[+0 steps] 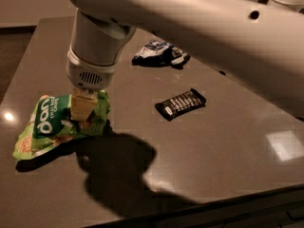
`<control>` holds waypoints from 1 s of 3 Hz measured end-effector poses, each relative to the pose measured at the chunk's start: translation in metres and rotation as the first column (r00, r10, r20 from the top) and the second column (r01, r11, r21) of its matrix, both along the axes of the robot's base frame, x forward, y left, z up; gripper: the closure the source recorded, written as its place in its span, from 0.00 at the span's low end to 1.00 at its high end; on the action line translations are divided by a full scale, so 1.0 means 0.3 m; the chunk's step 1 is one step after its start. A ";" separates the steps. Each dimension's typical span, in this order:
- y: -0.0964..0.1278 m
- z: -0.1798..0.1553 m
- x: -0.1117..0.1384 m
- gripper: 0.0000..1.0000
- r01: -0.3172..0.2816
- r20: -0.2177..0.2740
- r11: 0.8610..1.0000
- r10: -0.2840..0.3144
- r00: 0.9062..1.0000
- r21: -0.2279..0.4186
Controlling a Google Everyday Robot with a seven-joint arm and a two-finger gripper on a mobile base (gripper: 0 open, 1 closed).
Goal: Move green rice chip bag near rxbar chocolate
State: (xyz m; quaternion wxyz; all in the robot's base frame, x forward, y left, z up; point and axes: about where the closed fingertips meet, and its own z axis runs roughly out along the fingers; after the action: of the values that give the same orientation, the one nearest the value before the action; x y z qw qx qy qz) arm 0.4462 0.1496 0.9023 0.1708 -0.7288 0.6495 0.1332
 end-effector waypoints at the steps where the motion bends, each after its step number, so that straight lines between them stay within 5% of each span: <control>1: -0.071 0.019 0.070 1.00 0.035 0.009 0.999 -0.035 0.999 -0.024; 3: -0.184 0.004 0.203 1.00 0.094 0.000 0.993 -0.094 0.996 -0.071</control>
Offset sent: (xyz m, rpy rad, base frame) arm 0.0717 -0.0662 0.0039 -0.0788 0.0009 -0.1132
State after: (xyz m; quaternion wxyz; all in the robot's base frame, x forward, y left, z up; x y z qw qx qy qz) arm 0.5072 0.0943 0.9036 0.1501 -0.7029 0.6876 0.1032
